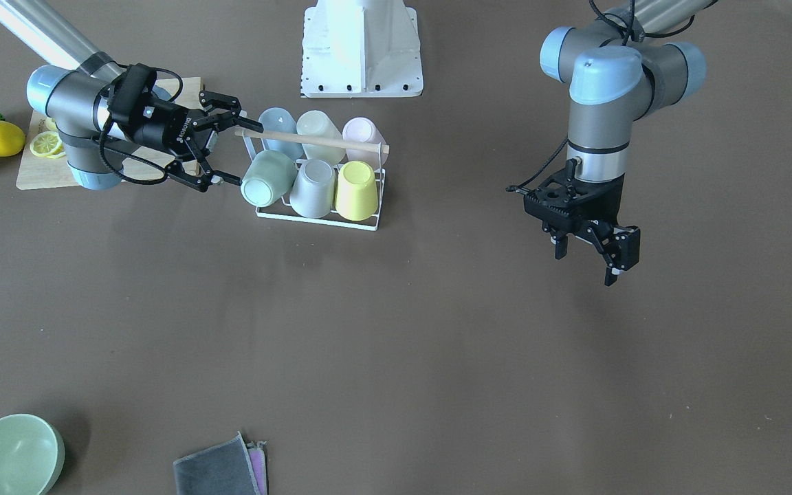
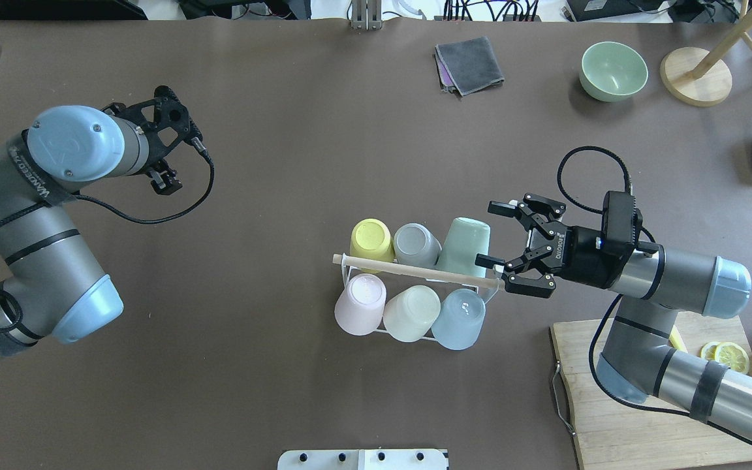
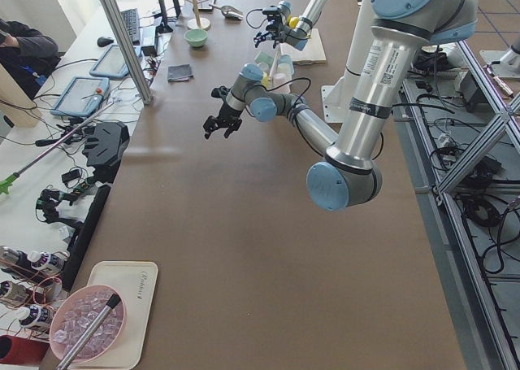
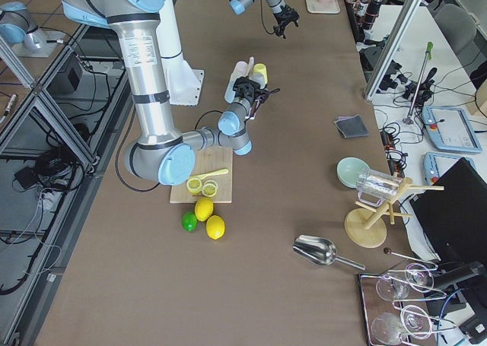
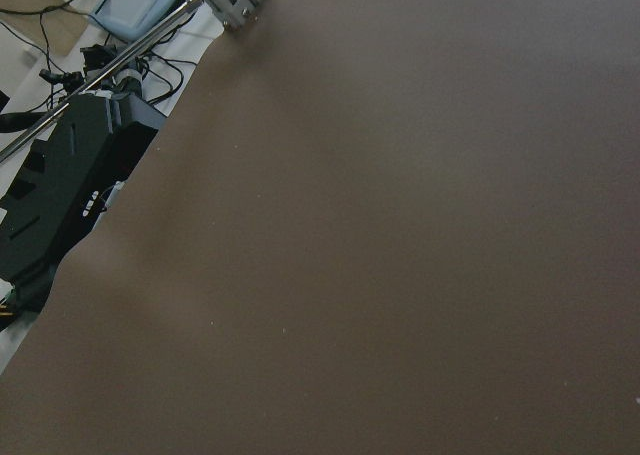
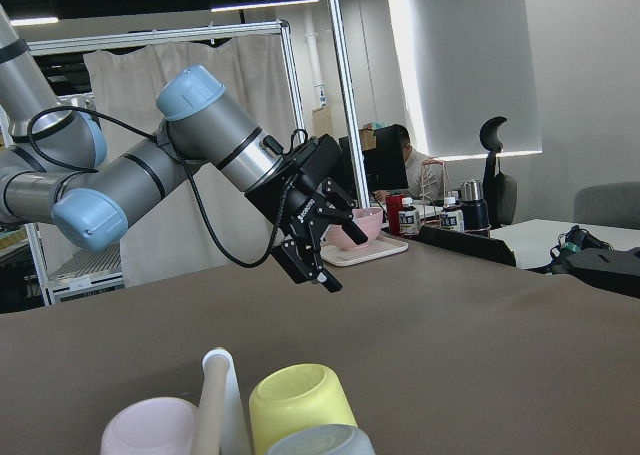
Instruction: Place cup on cup holder
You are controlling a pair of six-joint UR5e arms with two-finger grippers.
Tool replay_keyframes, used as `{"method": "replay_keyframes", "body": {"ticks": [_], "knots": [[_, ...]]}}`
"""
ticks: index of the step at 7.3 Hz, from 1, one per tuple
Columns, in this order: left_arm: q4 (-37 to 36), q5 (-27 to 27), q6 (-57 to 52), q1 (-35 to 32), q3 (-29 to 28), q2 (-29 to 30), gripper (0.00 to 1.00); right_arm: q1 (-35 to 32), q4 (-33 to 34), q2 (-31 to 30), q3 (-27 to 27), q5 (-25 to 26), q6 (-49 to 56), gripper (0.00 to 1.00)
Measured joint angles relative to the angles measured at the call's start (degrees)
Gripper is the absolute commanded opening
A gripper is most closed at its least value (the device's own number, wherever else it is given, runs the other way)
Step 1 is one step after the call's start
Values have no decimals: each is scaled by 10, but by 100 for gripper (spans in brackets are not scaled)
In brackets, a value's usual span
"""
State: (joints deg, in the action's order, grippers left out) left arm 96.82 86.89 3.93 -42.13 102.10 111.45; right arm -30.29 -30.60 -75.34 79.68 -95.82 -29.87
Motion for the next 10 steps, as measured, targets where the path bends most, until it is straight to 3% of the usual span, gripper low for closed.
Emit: {"method": "replay_keyframes", "body": {"ticks": [1,3,4,6,8,10], "knots": [[-43,0,0,-11,0,4,99,-18,0,-3,1,-22,-12,100],[-72,11,26,-44,0,3,99,-90,29,-7,1,-139,-26,100],[-74,51,54,-66,-3,-2,99,-127,66,-13,10,-212,-27,100],[-75,193,78,-143,-7,-29,99,-197,173,-38,34,-327,-25,100],[-76,302,81,-245,-9,-81,99,-252,287,-77,55,-357,-18,100],[-75,383,79,-342,-9,-149,99,-304,464,-123,102,-360,8,100]]}}
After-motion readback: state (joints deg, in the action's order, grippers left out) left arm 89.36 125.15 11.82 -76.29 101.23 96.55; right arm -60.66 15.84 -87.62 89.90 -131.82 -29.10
